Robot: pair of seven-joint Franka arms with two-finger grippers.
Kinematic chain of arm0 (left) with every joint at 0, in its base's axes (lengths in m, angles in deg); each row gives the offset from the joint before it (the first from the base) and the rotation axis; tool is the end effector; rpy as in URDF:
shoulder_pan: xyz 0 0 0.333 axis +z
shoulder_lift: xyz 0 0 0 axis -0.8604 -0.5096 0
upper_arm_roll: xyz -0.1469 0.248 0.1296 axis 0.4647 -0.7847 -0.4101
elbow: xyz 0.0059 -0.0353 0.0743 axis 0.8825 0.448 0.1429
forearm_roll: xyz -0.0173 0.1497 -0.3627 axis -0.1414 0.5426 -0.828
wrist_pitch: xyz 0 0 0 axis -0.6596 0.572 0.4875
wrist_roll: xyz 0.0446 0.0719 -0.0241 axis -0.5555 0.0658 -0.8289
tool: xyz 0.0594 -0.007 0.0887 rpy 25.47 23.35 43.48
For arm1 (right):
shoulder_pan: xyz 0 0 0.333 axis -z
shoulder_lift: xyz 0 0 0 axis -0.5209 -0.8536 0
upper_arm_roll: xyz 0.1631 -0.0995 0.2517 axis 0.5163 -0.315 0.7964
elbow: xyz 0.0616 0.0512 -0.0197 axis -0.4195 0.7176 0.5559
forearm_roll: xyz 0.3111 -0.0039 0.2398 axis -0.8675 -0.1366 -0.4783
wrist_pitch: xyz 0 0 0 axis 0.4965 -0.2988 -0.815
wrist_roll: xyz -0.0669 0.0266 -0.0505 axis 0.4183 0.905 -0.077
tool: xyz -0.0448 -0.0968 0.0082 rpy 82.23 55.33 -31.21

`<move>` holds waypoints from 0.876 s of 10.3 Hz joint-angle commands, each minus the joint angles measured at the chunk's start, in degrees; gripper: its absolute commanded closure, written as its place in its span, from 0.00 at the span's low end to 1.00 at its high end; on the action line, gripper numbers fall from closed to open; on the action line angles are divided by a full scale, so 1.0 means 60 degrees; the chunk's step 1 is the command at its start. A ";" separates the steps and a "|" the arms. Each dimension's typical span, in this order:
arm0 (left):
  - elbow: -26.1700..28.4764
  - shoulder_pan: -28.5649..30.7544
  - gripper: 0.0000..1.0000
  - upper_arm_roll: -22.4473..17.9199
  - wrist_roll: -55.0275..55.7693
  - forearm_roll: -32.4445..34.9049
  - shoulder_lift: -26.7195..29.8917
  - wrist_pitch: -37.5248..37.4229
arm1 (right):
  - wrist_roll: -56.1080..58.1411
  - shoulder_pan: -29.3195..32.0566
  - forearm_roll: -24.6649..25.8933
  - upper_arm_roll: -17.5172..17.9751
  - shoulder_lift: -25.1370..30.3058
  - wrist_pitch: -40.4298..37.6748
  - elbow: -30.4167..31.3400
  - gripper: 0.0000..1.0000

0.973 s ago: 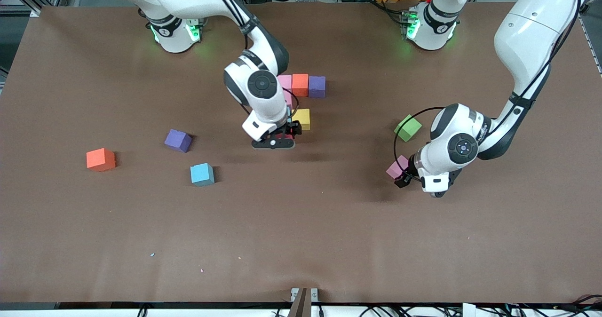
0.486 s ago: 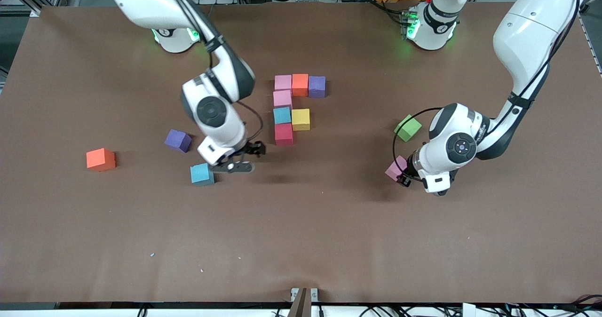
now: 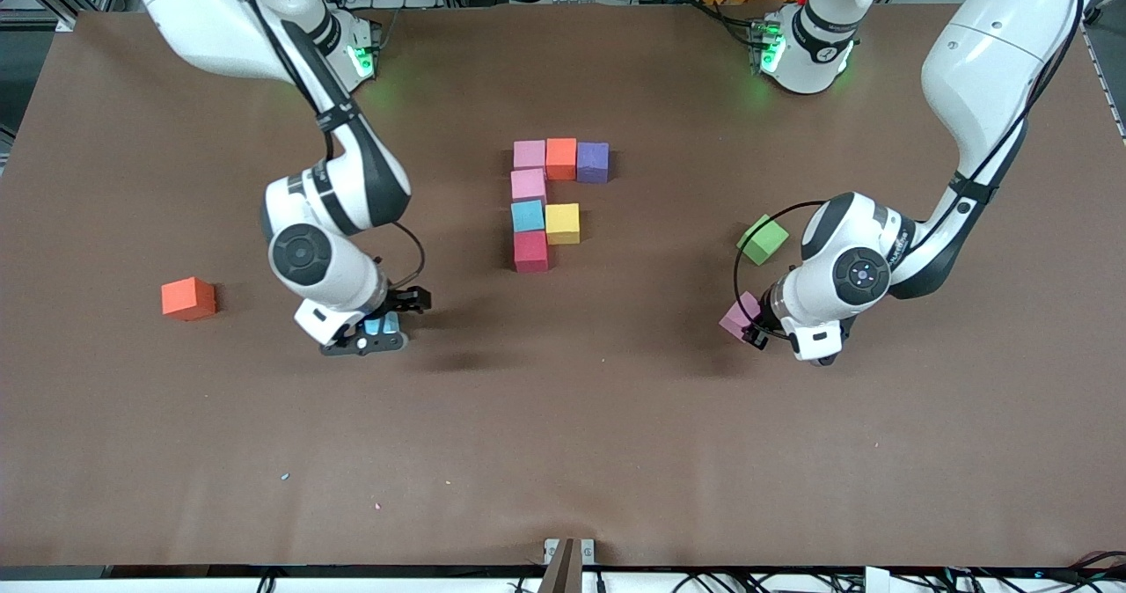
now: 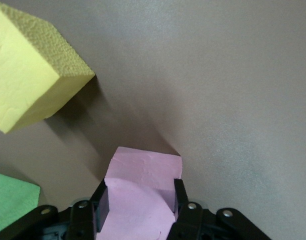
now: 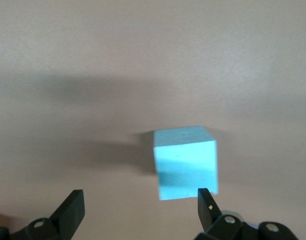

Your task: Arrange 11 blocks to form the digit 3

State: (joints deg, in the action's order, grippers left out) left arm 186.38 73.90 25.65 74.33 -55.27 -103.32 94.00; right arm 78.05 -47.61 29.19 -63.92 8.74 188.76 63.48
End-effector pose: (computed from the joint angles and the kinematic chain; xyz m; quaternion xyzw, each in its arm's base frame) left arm 0.6077 -0.1887 0.2185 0.8595 0.5073 -0.0615 0.0040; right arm 0.6140 0.2097 0.2734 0.9968 0.0680 -0.0416 0.0010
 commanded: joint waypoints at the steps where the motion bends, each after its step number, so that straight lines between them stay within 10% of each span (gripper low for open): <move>1: 0.0264 -0.0065 1.00 0.0489 0.2350 0.0085 0.0220 0.0054 | 0.1101 0.0299 0.0078 0.0107 0.0045 0.0353 0.0234 0.00; 6: 0.1518 0.0038 1.00 0.2423 0.7276 0.0098 0.0716 0.0155 | 0.1311 0.0358 0.0677 0.0107 -0.0351 0.1321 0.0498 0.00; 9: 0.3600 0.0009 1.00 0.2690 0.9696 0.0157 0.1757 0.2555 | 0.1311 0.0432 0.0752 0.0107 -0.0498 0.1424 0.0498 0.00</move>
State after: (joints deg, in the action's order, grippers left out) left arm 201.31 73.15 41.75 127.40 -55.09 -98.39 104.53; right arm 85.35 -46.11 32.67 -63.96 5.91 196.48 66.29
